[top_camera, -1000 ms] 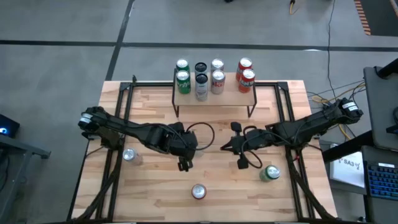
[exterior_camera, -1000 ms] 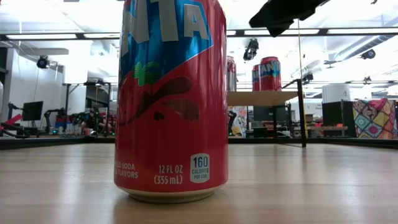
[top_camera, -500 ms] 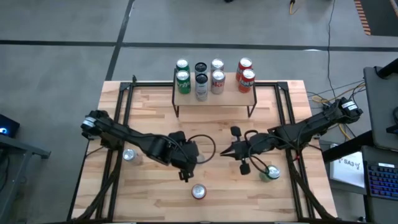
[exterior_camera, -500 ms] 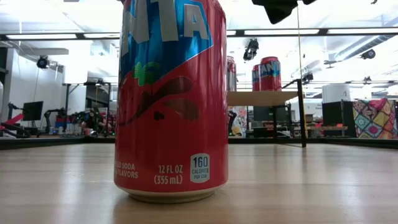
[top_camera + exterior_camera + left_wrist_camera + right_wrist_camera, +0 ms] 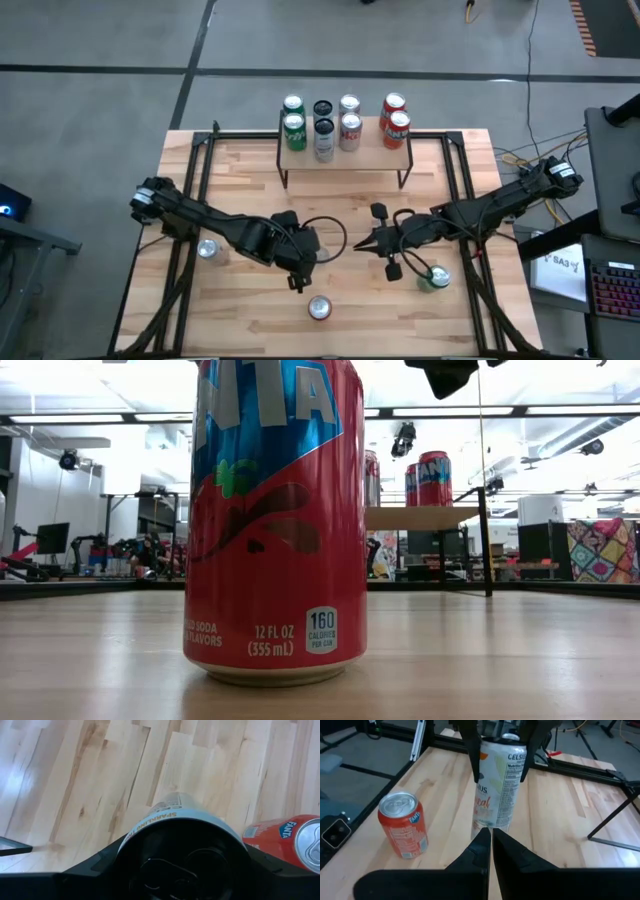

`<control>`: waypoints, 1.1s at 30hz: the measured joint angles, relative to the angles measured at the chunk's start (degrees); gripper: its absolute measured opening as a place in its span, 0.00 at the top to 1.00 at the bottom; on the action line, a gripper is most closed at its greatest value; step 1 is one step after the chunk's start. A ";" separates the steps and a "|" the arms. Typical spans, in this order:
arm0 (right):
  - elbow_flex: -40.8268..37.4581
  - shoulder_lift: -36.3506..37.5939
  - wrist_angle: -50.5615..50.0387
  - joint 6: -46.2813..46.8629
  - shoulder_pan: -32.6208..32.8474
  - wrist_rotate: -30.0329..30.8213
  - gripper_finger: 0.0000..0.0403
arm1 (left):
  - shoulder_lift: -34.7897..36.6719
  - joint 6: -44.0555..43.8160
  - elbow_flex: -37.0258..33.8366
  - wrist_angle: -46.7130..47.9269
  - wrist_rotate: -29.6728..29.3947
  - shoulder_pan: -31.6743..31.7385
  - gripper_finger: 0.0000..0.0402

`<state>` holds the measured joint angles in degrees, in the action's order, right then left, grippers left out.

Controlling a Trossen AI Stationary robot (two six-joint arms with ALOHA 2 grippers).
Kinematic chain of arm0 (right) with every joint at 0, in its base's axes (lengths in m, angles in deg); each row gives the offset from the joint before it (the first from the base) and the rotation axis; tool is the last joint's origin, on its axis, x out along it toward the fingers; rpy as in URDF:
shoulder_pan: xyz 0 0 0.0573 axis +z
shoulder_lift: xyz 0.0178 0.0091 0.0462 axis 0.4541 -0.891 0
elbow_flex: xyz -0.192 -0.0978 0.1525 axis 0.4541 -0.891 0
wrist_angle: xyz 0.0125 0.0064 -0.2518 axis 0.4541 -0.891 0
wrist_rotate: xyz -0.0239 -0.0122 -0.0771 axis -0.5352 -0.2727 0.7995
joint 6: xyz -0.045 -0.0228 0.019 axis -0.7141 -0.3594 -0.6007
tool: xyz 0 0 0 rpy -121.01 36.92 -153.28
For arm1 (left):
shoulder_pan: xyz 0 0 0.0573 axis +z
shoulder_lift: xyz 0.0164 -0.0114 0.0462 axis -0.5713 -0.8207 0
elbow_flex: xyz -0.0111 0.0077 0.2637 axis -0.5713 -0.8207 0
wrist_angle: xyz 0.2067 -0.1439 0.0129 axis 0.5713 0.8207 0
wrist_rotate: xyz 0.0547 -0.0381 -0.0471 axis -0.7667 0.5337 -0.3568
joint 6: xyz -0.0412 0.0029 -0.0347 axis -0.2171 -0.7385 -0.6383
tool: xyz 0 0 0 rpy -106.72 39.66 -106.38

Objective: Place canned beverage on shelf
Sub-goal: Put the white yellow soda can on the shelf

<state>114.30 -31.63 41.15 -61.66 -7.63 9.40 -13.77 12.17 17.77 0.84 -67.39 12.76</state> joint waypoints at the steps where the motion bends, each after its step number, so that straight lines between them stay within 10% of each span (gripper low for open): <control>1: 0.00 0.00 0.10 0.23 0.00 -0.03 0.98 | 0.00 0.13 0.00 0.00 0.00 0.00 0.39; 8: 0.00 0.00 -0.41 0.96 0.13 -0.23 0.86 | 0.02 0.98 0.00 0.06 0.02 0.00 0.39; 22: 0.04 -0.97 2.22 -1.06 0.11 0.97 0.26 | 0.04 3.28 0.03 -3.92 0.06 -0.62 0.39; 33: 0.07 -3.60 4.98 -0.85 -2.62 0.90 0.14 | 0.22 8.79 0.04 -9.81 -1.55 0.28 0.39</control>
<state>114.36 -35.23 46.13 -62.51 -10.25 10.30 -13.55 20.96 17.82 -8.97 -68.94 13.04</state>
